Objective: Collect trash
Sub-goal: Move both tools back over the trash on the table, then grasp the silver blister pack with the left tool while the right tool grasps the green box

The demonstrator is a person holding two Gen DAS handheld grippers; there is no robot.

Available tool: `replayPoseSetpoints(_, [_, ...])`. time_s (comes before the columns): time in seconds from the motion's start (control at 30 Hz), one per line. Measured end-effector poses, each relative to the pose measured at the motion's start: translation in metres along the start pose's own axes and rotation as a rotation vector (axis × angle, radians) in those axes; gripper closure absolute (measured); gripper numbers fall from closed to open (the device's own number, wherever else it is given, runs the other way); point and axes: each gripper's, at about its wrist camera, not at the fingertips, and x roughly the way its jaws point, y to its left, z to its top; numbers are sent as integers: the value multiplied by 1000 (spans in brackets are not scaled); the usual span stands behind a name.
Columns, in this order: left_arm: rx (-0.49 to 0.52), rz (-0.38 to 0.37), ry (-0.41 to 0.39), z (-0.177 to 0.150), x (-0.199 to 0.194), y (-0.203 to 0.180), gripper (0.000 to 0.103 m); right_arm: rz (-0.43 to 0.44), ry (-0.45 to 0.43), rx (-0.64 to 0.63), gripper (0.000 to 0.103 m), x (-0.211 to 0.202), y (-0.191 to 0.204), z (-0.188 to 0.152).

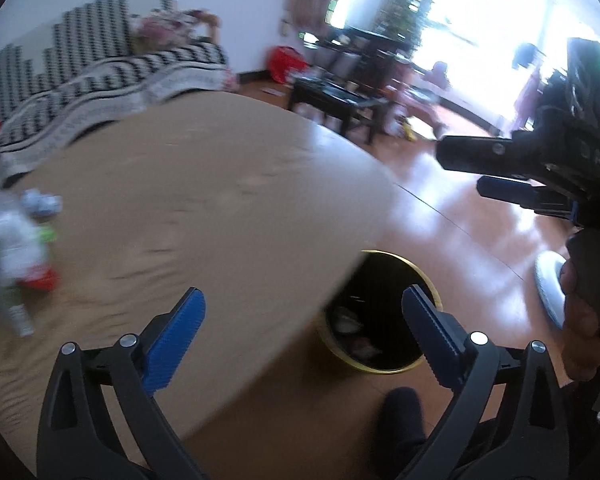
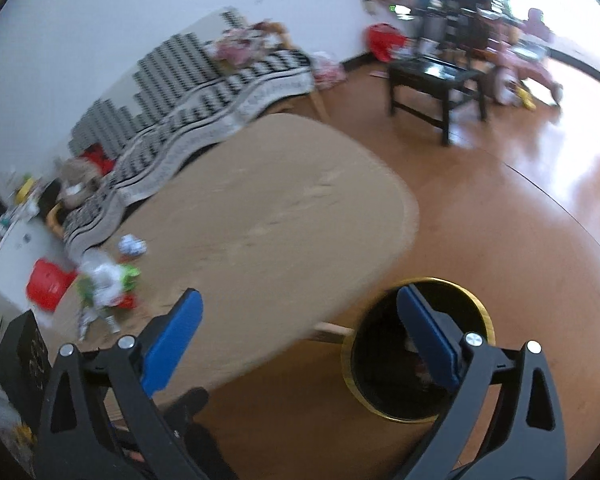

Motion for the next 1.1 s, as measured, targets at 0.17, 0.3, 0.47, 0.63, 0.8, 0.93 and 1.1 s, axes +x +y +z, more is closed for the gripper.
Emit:
replayPoseSetpoints(0.17, [-70, 139, -35, -16, -44, 76, 7, 84, -1, -142, 9, 21, 87, -1])
replayPoseSetpoints(0.3, [-153, 272, -48, -39, -80, 146, 7, 163, 27, -225, 9, 45, 150, -11])
replayPoseSetpoints(0.47, [-237, 461, -50, -67, -117, 224, 7, 246, 86, -335, 9, 83, 220, -34])
replayPoseSetpoints(0.63, [-340, 526, -31, -92, -137, 291, 7, 307, 169, -419, 11, 122, 273, -68])
replayPoseSetpoints(0.8, [-356, 542, -9, -106, -132, 336, 7, 320, 249, -465, 19, 153, 300, -98])
replayPoseSetpoints(0.93, [-354, 549, 22, -109, -111, 363, 7, 306, 290, -479, 24, 181, 319, -112])
replayPoseSetpoints(1.1, [-326, 550, 46, -105, -87, 378, 7, 289, 317, -470, 30, 209, 329, -117])
